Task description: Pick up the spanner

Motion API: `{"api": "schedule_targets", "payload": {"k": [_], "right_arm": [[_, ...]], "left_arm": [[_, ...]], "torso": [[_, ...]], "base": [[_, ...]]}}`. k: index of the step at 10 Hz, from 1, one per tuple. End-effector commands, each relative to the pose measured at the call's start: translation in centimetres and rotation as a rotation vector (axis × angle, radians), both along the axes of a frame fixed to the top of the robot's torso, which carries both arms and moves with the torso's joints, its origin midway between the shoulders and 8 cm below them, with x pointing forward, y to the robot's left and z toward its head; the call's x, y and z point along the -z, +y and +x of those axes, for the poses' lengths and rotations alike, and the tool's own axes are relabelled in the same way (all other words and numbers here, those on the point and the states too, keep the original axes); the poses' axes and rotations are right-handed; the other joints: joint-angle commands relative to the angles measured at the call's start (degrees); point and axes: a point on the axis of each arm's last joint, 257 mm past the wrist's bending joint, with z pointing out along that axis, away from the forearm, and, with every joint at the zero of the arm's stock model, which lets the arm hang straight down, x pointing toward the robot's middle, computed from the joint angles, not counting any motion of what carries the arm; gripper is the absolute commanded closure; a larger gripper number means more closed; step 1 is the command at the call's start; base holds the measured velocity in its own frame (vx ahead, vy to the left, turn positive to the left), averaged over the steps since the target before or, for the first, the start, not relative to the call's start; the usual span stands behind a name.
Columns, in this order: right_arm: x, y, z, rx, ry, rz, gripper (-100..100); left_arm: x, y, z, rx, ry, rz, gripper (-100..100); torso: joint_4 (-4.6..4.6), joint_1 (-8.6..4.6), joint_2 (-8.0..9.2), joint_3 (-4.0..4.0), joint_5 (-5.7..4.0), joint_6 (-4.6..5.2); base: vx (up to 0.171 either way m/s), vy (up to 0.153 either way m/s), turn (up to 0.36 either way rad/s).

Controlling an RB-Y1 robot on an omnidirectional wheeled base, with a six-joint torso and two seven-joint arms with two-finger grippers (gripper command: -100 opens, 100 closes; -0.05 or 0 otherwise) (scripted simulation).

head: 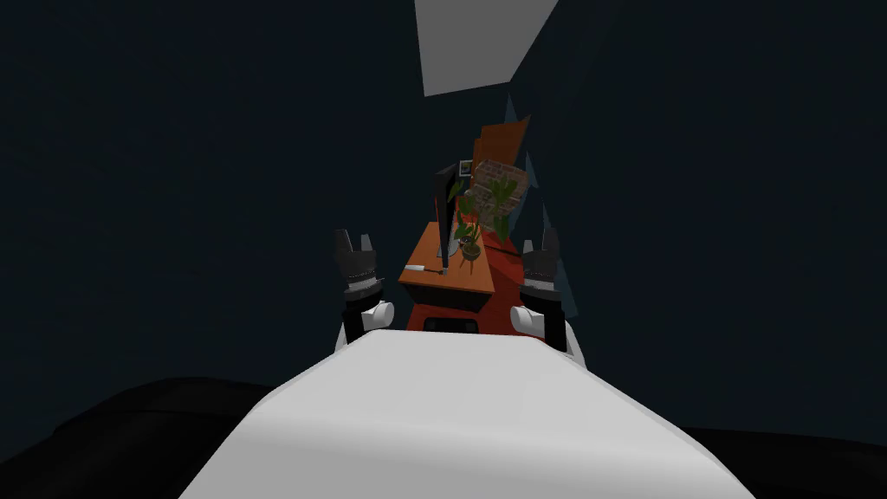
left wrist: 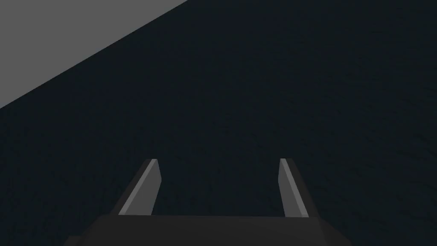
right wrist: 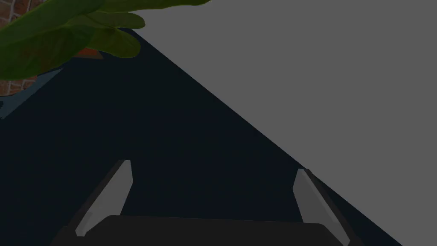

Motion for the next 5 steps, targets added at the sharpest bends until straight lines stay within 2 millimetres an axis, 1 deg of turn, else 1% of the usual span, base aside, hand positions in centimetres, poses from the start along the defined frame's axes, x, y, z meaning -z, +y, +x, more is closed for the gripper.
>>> {"api": "schedule_targets", "payload": {"k": [1,3,4,5], "right_arm": [[0.0,0.0,0.0,0.000,0.000,0.000,0],[0.0,0.0,0.0,0.000,0.000,0.000,0],[0.0,0.0,0.0,0.000,0.000,0.000,0],[0.0,0.0,0.0,0.000,0.000,0.000,0]], "left_arm": [[1.1,0.0,1.2,0.021,0.042,0.013,-100],[3.0,0.1,2.9,0.043,0.105,0.022,-100],[4.2,0.4,4.0,0.053,0.146,0.025,-100],[5.6,0.7,5.1,0.064,0.190,0.026,-100]], "torso": [[0.00,0.00,0.00,0.00,0.00,0.00],[0.02,-0.03,0.09,0.05,0.00,0.02],[0.02,-0.03,0.12,0.07,-0.01,0.02],[0.03,-0.03,0.14,0.08,0.00,0.02]], "base": [[-0.017,-0.008,-0.135],[-0.035,-0.013,-0.149],[-0.041,-0.015,-0.168],[-0.042,-0.021,-0.255]]}}
